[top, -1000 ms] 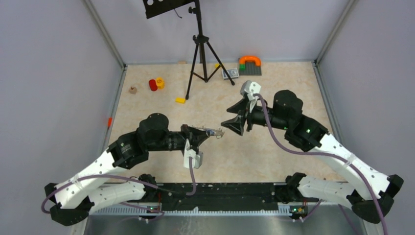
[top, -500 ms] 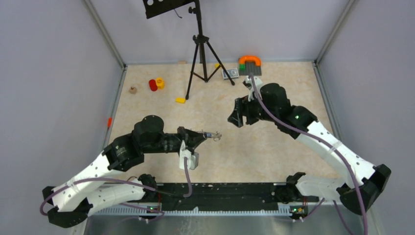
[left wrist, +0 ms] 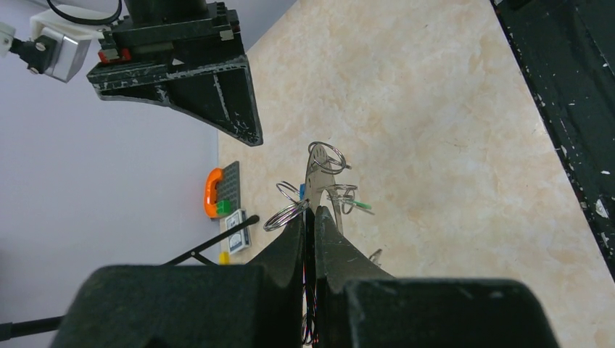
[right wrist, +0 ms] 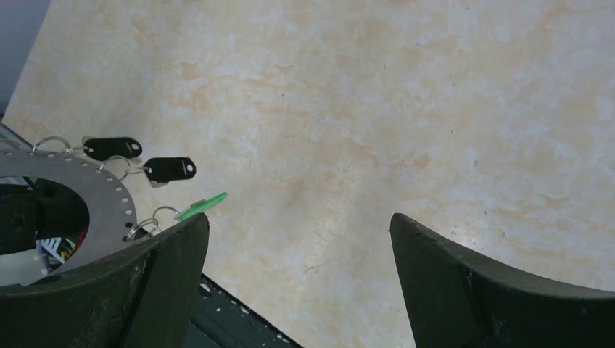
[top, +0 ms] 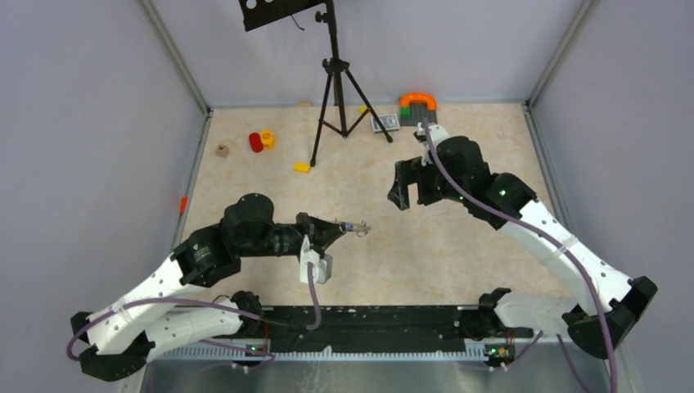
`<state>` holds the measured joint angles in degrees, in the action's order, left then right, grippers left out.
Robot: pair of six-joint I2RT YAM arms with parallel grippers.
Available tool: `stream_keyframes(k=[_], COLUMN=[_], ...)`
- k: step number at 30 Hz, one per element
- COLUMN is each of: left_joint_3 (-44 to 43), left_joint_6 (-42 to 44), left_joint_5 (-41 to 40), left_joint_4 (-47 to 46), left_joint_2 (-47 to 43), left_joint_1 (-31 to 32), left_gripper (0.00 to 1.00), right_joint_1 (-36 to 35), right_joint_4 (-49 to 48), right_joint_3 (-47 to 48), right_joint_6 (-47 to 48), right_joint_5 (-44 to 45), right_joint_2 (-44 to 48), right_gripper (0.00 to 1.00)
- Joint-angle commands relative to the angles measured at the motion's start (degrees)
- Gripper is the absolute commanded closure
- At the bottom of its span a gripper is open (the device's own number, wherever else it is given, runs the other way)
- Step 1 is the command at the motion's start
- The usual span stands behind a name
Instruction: Remove the keys from the keyring
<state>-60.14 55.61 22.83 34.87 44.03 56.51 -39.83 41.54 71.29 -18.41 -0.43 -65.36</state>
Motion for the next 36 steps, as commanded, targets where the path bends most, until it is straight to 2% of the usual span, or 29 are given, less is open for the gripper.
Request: stream_keyframes(k=[1, 4, 11, 17, 24, 36], left_joint_3=[0.3, -0.1, -0.9, -0.8, -1.7, -4.9], left_joint_6=[-0.1, 0.6, 5.0, 6.4, 11.3, 14.8], left_joint_5=[1.4, 1.6, 4.2, 4.7, 6.4, 8.9], left_joint_4=[-5.6, -5.9, -6.3, -9.3, -8.8, -6.2], left_joint_2=[-0.7, -0.3, 0.7, 1.1, 1.6, 3.9], left_joint_1=[-0.1, -0.1, -0.1, -0.1, -0.1, -0.1], left_gripper=[1.0, 1.0, 1.0, 1.0, 1.0, 1.0], right_joint_1=[0.4, 0.4, 0.4, 0.4, 0.4, 0.2], right_joint_4=[-4.2, -7.5, -11.3, -19.4, -36.2, -37.7], right_joint_3=[-0.1, -1.4, -1.5, -4.9, -14.7, -13.3], right_joint_6=[4.2, 8.0, 13.7, 19.1, 27.7, 35.8], right_joint_5=[-1.8, -6.9, -8.0, -12.8, -23.1, -32.6], right_joint_2=[2.9, 5.5, 7.9, 12.3, 22.3, 21.5], right_gripper=[0.06, 0.05, 0.05, 0.18, 0.25, 0.31])
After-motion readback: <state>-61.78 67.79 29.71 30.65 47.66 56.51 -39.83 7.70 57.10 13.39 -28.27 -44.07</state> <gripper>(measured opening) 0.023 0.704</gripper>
